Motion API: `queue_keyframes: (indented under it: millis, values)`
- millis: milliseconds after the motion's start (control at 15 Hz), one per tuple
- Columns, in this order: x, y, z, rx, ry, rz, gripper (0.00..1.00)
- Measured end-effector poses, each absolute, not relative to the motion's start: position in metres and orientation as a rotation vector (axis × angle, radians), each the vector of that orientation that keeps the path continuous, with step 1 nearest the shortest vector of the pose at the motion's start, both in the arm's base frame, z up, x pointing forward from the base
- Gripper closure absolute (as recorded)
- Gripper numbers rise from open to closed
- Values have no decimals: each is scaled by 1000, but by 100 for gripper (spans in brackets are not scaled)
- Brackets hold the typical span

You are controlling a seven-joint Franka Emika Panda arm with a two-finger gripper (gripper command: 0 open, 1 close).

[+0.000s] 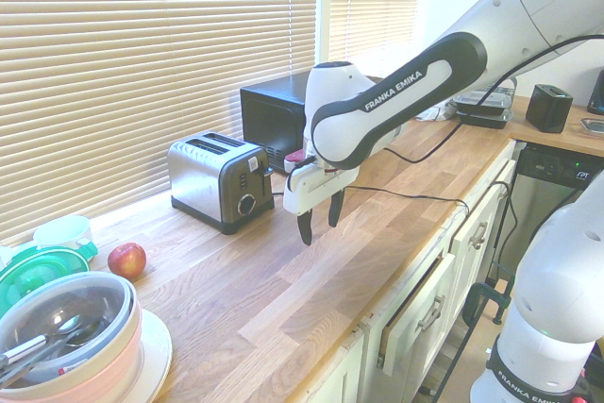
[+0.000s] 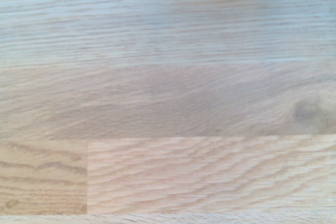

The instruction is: Press the toaster

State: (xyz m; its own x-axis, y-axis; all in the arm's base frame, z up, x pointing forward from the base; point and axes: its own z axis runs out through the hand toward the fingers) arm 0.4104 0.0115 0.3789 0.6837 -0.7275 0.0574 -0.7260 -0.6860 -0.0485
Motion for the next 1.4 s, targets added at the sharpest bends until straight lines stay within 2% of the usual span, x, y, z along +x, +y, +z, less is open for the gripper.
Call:
queue_keyframes:
  millis: [667,1400]
  values:
    - [422,-31,369,-2811,1275,-192,0]
    - [440,-38,394,-2826,1233,-294,0]
